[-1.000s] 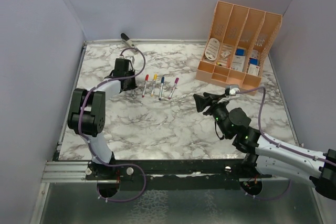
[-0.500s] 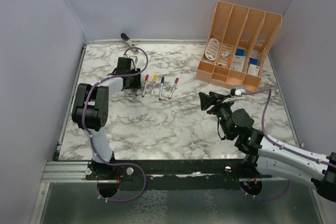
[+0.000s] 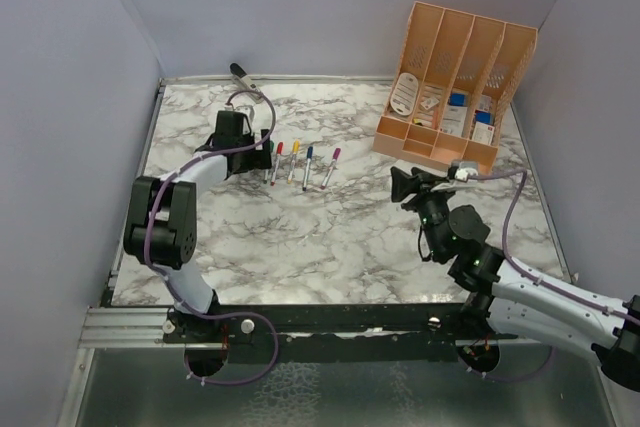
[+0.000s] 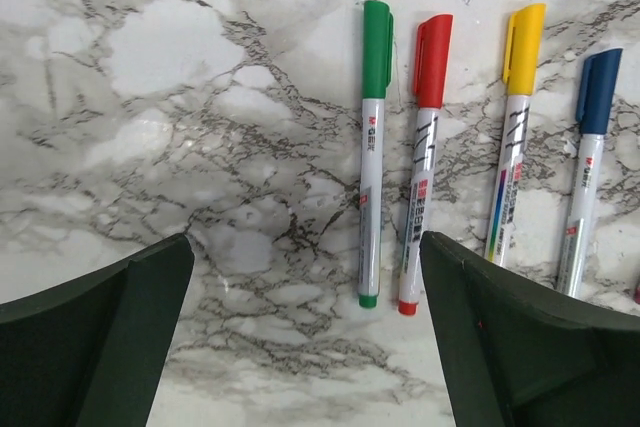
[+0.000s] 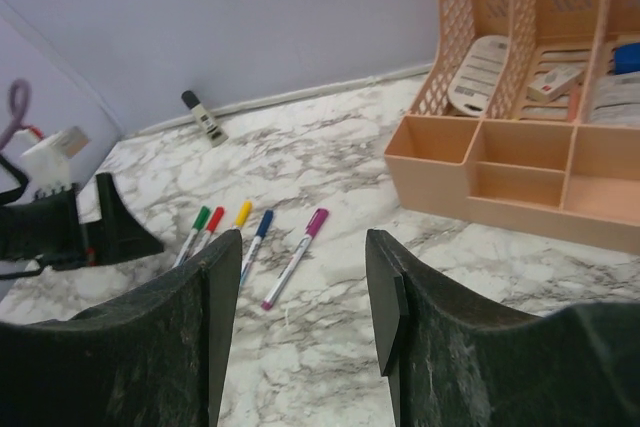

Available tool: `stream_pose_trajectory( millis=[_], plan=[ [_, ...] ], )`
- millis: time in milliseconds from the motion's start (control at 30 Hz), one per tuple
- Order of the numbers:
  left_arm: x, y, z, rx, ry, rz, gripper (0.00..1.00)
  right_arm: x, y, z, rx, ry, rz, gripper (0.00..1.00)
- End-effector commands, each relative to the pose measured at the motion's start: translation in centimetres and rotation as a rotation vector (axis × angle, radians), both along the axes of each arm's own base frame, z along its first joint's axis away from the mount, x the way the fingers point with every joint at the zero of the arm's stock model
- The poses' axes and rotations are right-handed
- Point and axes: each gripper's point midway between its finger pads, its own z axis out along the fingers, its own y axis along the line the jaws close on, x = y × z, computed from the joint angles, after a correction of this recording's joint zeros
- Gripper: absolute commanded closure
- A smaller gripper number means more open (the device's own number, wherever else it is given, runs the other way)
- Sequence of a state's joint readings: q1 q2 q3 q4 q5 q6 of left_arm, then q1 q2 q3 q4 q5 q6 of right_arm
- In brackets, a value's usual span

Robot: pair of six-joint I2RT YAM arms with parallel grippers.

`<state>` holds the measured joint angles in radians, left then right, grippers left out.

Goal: Insert the pens into the pen caps

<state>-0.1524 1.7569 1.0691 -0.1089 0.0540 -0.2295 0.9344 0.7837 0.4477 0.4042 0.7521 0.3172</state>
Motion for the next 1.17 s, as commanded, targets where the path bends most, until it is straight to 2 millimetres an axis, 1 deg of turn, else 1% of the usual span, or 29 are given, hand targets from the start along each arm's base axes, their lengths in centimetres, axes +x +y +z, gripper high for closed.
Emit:
stream_pose_trajectory(
  millis=[0,133,200,267,300,367,433,500,533,600,633,733,833,1000,1133],
  plan=[
    [-0.8,2.0,4.1,0.047,-0.108,0.082,0.01,1.3,-3.6,1.2,0.018,-0.039,-0.127,0.47],
    [-2.4,3.3,5.0,0.087,-0.123,0.12,0.01,3.2,-7.0,0.2,0.023,-0.01,-0.201,0.45],
    [-3.2,3.2,5.9,0.076,-0.145,0.105,0.01,4.6,-9.1,-0.7,0.035,0.026,-0.23,0.45],
    [-3.7,2.9,6.8,0.054,-0.184,0.094,0.01,5.9,-11.5,-1.5,0.042,0.059,-0.27,0.44],
    [-3.9,3.2,7.4,0.047,-0.212,0.115,0.01,6.6,-13.0,-1.8,0.051,0.076,-0.3,0.44],
    [-4.6,4.6,8.6,0.059,-0.261,0.203,0.01,7.6,-16.6,-2.5,0.088,0.11,-0.363,0.44],
    [-5.6,6.9,9.5,0.105,-0.299,0.324,0.01,8.2,-20.1,-3.4,0.172,0.142,-0.4,0.44],
    [-6.5,8.9,10.2,0.156,-0.325,0.418,0.01,8.3,-23.3,-4.9,0.261,0.18,-0.447,0.44],
    [-7.0,9.7,10.3,0.179,-0.327,0.455,0.01,8.4,-24.3,-5.5,0.272,0.199,-0.481,0.44],
    [-7.7,11.1,10.6,0.22,-0.32,0.531,0.01,9.0,-25.1,-6.7,0.264,0.243,-0.51,0.44],
    [-7.8,11.5,10.7,0.23,-0.316,0.555,0.01,9.4,-25.2,-7.0,0.267,0.262,-0.507,0.44],
    [-7.7,11.8,11.0,0.239,-0.313,0.58,0.01,9.8,-25.4,-8.3,0.282,0.311,-0.48,0.44],
    [-7.8,11.9,11.0,0.239,-0.317,0.59,0.01,9.6,-24.9,-7.9,0.254,0.282,-0.443,0.44],
    [-8.2,11.7,10.3,0.238,-0.32,0.566,0.01,9.2,-25.1,-7.0,0.219,0.242,-0.451,0.44],
    [-8.1,11.4,10.3,0.209,-0.355,0.553,0.01,9.3,-25.0,-7.7,0.218,0.259,-0.445,0.44]
  ],
)
